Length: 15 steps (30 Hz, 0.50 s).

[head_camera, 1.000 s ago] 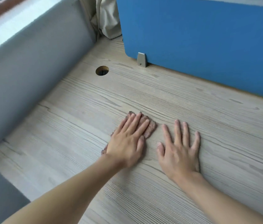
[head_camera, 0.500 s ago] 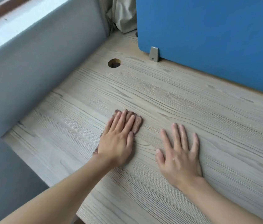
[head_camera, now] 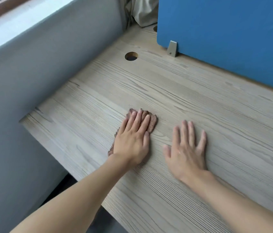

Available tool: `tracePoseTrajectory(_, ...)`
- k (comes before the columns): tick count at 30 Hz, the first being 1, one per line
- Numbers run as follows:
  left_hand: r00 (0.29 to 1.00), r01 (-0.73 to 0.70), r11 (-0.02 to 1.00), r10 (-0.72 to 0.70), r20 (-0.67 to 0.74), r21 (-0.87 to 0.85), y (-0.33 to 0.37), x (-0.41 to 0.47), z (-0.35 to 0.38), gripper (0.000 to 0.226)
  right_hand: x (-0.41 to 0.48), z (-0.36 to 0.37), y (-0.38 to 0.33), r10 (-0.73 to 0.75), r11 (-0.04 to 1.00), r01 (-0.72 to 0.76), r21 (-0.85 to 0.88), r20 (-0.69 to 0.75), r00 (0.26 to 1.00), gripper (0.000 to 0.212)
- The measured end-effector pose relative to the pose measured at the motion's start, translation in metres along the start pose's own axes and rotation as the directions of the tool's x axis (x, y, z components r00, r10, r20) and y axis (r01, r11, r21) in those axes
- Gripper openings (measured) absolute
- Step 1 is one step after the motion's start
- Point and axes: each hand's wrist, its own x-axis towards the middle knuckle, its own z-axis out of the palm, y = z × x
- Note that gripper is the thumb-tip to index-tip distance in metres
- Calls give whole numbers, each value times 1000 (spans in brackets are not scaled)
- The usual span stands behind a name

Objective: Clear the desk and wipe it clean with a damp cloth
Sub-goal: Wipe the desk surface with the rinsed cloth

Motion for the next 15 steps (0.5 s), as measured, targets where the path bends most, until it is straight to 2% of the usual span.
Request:
tracePoseTrajectory(3, 989, -147, 989, 147, 31, -8, -8, -44, 2, 59, -22, 4, -33, -84, 996, 83, 41, 12, 996, 67)
tracePoseTrajectory(5, 984, -168, 986, 169, 57, -20, -27, -53, 2, 58, -25, 4, -37, -84, 996, 84, 37, 0, 996, 65)
tracePoseTrajectory(8, 1000, 3, 1000, -3, 23, 5, -43, -40, -4, 60, -24, 6, -34, -69, 997, 69, 18, -10, 998, 67)
tracePoseTrajectory(10, 1000, 24, 1000, -25, 13, 20, -34, -48, -5, 61, -23, 6, -36, -69, 998, 69, 10, -13, 998, 66)
tracePoseTrajectory(13, 990, -129, 992, 129, 51, -9, -30, -83, -4, 59, -24, 5, -38, -76, 997, 76, 2, -2, 997, 65)
tracePoseTrajectory(15, 982, -178, 984, 179, 61, -34, -42, -86, -3, 58, -23, 5, -37, -77, 997, 77, -10, 14, 997, 66)
